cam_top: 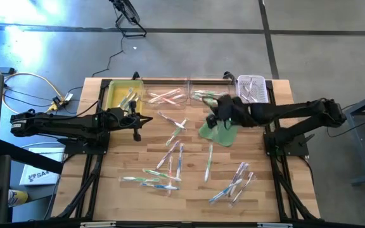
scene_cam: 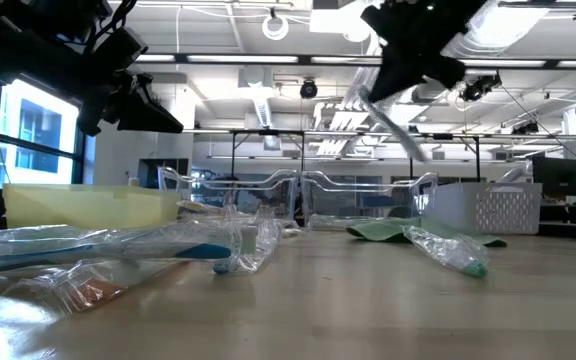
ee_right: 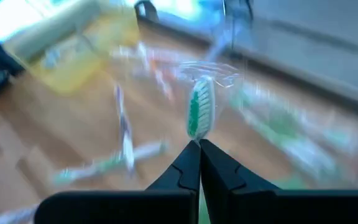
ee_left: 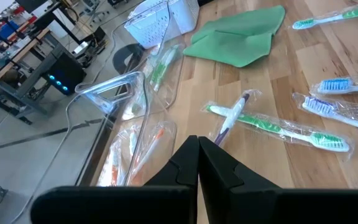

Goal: Pick & Place Toothbrushes
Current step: Put the green toothbrush into the right transparent bin

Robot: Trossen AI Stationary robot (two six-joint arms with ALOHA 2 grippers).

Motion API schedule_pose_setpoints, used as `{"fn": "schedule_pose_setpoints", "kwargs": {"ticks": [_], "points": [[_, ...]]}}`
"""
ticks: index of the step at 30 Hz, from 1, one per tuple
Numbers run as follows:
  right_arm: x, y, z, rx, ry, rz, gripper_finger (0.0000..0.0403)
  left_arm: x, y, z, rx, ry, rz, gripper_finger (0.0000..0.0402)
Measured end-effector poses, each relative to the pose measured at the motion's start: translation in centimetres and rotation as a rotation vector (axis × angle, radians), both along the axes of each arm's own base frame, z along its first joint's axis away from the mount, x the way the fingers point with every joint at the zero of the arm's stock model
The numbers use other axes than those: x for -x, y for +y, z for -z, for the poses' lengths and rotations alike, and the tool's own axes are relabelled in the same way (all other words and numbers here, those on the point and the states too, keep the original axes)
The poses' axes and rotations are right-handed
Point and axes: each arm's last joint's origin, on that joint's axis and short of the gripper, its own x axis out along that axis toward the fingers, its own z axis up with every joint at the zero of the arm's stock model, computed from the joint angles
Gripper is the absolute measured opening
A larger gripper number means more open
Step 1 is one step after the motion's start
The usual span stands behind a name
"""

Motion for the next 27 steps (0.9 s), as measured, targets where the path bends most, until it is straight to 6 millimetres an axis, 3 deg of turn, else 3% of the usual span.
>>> {"fn": "schedule_pose_setpoints", "kwargs": {"ticks": [6,11,18,27], "points": [[-0.4,-3.7,-1.6,0.236,-0.009,-0.016,0.0002,0.0,0.0,0.0,0.000,0.001,0.000,0.0005],[0.3,-6.5,-1.9,0.388,0.130,0.033,0.0002,0.0,0.0,0.0,0.000,0.000,0.000,0.0005],[0.0,-10.3,0.2,0.460,0.333,0.031,0.0002,0.0,0.0,-0.1,-0.005,-0.012,-0.009,0.0005],[-1.4,-14.0,4.5,0.475,0.533,-0.176,0.0002,0.0,0.0,-0.1,-0.006,-0.014,-0.013,0.0005]]}}
